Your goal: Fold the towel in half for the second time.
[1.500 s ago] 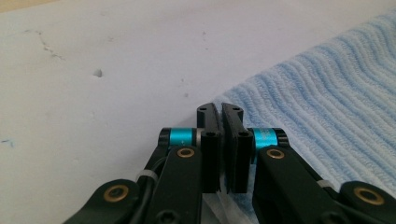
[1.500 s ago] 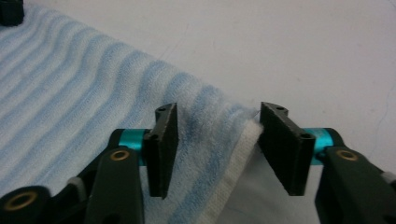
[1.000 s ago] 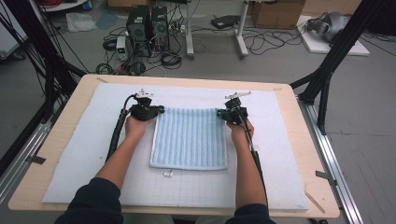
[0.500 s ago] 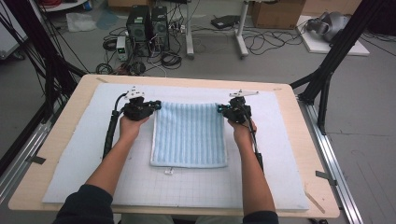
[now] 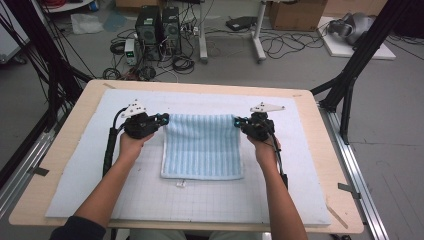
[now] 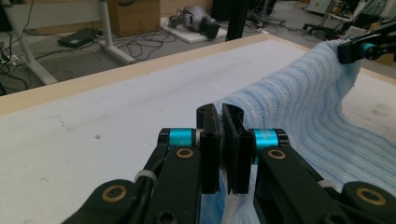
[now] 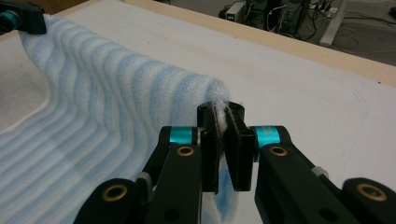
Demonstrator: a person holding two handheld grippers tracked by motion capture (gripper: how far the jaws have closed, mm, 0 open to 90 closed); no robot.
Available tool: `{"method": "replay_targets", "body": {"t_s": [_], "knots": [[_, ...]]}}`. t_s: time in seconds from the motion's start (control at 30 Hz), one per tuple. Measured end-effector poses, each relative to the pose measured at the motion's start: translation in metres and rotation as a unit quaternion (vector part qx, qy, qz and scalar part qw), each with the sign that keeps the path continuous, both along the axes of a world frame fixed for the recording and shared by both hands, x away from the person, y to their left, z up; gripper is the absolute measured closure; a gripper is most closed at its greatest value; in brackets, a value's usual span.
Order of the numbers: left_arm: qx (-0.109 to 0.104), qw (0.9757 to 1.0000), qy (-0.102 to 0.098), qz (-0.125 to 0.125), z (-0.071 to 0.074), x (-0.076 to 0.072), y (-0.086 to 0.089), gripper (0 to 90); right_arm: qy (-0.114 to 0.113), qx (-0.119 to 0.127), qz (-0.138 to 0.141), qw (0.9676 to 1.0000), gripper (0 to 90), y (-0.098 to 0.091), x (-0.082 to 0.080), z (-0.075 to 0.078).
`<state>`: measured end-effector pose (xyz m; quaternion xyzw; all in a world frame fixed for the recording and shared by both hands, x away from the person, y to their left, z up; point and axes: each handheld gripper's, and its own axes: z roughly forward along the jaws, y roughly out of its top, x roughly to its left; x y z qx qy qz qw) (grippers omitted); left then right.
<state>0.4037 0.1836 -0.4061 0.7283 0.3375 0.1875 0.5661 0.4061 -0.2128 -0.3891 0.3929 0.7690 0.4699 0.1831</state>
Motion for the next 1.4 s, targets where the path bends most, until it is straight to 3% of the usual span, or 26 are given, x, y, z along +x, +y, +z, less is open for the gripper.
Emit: {"method": "replay_targets", "body": {"t_s": [0.3, 0.37, 0.43, 0.57, 0.8, 0.97, 1.1, 1.4], "knots": [[0.008, 0.9995, -0.015, -0.028, -0.002, -0.029, 0.003, 83.5, -0.01, 0.015, 0.015, 0.9997, 84.7, -0.008, -0.028, -0.006], [0.008, 0.9992, -0.021, -0.033, -0.002, -0.037, 0.004, 83.6, -0.003, 0.018, 0.021, 0.9996, 84.7, -0.01, -0.035, -0.008], [0.006, 0.999, -0.021, -0.038, -0.004, -0.044, 0.005, 84.2, -0.013, 0.024, 0.026, 0.9993, 84.7, -0.012, -0.043, -0.009], [0.01, 0.9986, -0.016, -0.05, -0.011, -0.057, 0.006, 85.3, -0.011, 0.005, 0.037, 0.9993, 84.7, -0.012, -0.058, -0.015], [0.005, 0.9979, -0.014, -0.062, -0.017, -0.08, 0.007, 85.4, -0.01, 0.014, 0.044, 0.9989, 84.7, -0.018, -0.079, -0.023], [0.012, 0.9975, -0.005, -0.069, -0.023, -0.095, 0.009, 85.4, -0.006, 0.004, 0.057, 0.9984, 84.3, -0.018, -0.093, -0.029], [0.027, 0.9964, 0.0, -0.081, -0.028, -0.103, 0.006, 85.3, 0.001, 0.0, 0.056, 0.9984, 84.2, -0.021, -0.099, -0.034], [0.029, 0.9955, 0.009, -0.089, -0.032, -0.115, 0.009, 84.9, -0.001, -0.007, 0.065, 0.9979, 83.3, -0.023, -0.117, -0.037]]}}
